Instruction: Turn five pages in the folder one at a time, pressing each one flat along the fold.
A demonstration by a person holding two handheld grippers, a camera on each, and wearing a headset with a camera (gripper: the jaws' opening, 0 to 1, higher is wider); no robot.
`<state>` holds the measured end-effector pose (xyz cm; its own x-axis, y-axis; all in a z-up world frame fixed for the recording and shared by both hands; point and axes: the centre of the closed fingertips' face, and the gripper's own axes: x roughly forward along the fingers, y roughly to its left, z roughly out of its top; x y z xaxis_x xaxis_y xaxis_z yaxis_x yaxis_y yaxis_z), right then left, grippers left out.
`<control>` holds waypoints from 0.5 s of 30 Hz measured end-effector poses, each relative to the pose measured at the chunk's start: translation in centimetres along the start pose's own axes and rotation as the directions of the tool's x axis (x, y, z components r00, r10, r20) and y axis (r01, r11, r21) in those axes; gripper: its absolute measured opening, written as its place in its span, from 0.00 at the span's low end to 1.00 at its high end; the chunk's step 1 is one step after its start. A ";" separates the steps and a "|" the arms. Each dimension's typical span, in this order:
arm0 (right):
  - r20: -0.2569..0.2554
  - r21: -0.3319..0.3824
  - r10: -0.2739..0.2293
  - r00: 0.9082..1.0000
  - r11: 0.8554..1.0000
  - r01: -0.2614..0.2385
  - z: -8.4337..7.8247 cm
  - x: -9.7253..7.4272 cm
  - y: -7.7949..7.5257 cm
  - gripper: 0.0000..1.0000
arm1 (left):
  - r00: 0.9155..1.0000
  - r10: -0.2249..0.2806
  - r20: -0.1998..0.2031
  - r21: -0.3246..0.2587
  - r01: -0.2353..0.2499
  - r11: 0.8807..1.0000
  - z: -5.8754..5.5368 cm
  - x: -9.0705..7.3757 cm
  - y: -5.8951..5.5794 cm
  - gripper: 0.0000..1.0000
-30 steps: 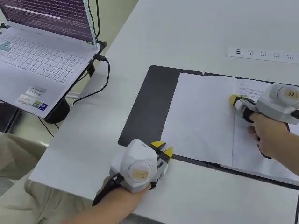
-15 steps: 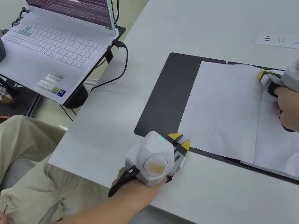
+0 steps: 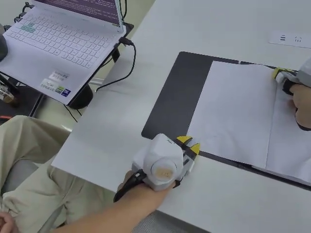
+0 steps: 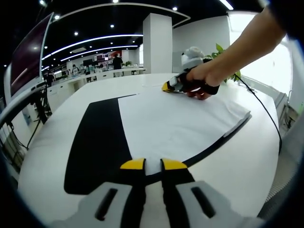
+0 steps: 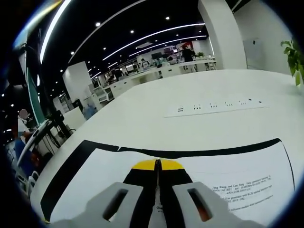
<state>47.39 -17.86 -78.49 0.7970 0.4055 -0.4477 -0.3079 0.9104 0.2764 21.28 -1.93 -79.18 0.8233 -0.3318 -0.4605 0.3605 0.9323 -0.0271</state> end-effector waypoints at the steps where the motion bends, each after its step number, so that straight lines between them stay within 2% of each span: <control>1: 0.000 -0.002 0.002 1.000 1.000 -0.003 -0.1 -0.1 0.1 0.00 | 1.000 0.000 0.000 -0.001 0.000 1.000 0.0 0.0 0.0 0.11; 3: 0.000 0.003 0.009 1.000 1.000 -0.009 -0.4 -0.8 0.3 0.00 | 1.000 0.000 0.001 0.000 0.000 1.000 0.0 0.0 0.0 0.11; 7: -0.003 0.000 0.026 1.000 1.000 -0.026 -0.6 -1.0 0.4 0.00 | 1.000 0.000 0.001 0.001 0.000 1.000 0.0 -0.1 -0.1 0.11; 9: -0.002 0.004 0.028 1.000 1.000 -0.028 -1.1 -1.9 0.7 0.00 | 1.000 0.000 0.001 0.000 0.000 1.000 0.0 0.0 -0.1 0.11; 15: -0.008 0.007 0.038 0.999 0.999 -0.038 -1.6 -2.5 1.2 0.00 | 1.000 -0.002 -0.001 0.002 0.002 1.000 0.1 -0.1 -0.1 0.11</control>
<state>44.18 -17.69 -78.40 0.7807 0.4403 -0.4434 -0.3340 0.8938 0.2994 21.19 -2.01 -79.04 0.8224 -0.3333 -0.4610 0.3629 0.9315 -0.0261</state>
